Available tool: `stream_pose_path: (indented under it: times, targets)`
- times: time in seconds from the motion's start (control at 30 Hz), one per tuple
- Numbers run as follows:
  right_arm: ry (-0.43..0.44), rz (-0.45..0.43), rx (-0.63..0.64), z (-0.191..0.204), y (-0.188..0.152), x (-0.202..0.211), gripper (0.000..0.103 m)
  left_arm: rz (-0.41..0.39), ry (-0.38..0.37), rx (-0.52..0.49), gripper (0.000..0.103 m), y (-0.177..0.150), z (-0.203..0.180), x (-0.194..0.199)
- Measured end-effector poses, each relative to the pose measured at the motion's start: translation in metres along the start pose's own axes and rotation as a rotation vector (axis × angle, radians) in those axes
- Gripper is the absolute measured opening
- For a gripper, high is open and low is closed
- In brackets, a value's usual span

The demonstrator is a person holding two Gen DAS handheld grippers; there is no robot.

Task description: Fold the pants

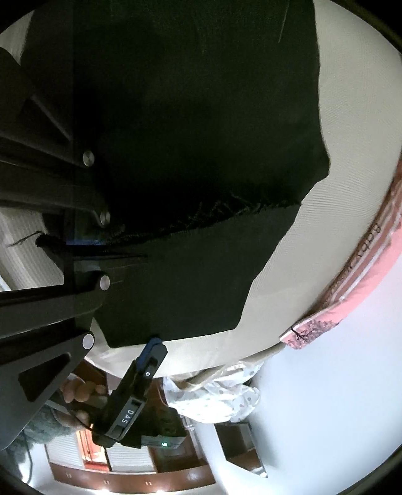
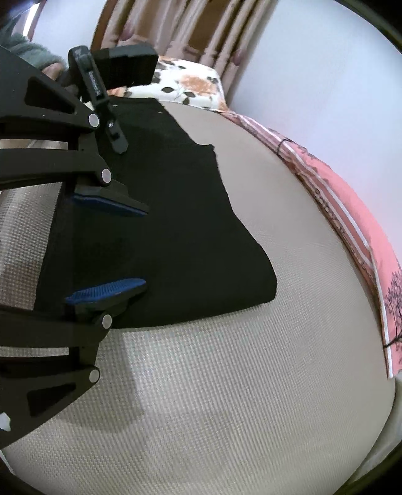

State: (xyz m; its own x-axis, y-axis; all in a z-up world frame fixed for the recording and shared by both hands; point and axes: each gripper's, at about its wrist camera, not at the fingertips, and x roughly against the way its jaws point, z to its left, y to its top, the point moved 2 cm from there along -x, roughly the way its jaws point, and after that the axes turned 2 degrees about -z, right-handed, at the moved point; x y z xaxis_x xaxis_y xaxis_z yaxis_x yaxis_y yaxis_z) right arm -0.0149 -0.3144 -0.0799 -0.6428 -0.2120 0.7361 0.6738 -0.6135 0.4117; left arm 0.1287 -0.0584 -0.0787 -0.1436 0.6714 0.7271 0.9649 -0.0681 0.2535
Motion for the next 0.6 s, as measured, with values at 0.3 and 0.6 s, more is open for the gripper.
stream_pose_path:
  times: [0.3, 0.6]
  targets:
    - [-0.078, 0.054, 0.117, 0.016, -0.016, -0.023, 0.039, 0.004, 0.104, -0.049, 0.004, -0.007, 0.018, -0.007]
    - [-0.138, 0.009, 0.18, 0.025, -0.002, -0.015, 0.04, -0.037, 0.299, -0.246, 0.019, -0.008, 0.0, 0.001]
